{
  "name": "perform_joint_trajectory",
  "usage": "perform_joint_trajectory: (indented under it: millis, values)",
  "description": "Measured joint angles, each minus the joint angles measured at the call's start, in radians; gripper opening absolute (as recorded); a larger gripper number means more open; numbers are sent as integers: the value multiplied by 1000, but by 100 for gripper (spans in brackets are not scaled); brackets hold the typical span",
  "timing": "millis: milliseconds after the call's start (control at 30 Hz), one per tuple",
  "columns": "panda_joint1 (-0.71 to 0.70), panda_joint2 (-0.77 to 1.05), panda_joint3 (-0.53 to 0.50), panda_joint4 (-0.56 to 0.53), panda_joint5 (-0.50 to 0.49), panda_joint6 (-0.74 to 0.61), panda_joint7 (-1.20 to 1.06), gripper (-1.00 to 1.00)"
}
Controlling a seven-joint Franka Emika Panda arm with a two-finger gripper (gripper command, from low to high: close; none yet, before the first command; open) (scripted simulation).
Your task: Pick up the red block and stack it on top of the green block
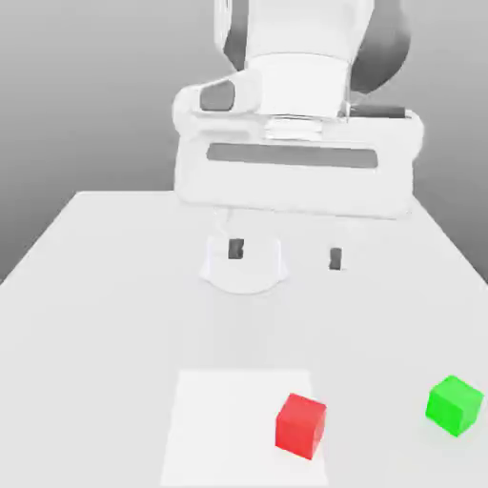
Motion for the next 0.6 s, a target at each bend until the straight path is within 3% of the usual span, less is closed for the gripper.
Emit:
perform_joint_trajectory:
  millis: [267,433,467,600]
  values:
    - [30,285,18,-87,-2,141,184,0]
    - [87,465,-56,-67,-88,284,260,0]
    - [97,485,-67,-64,-98,300,268,-100]
    - [96,485,-67,-64,-99,302,269,-100]
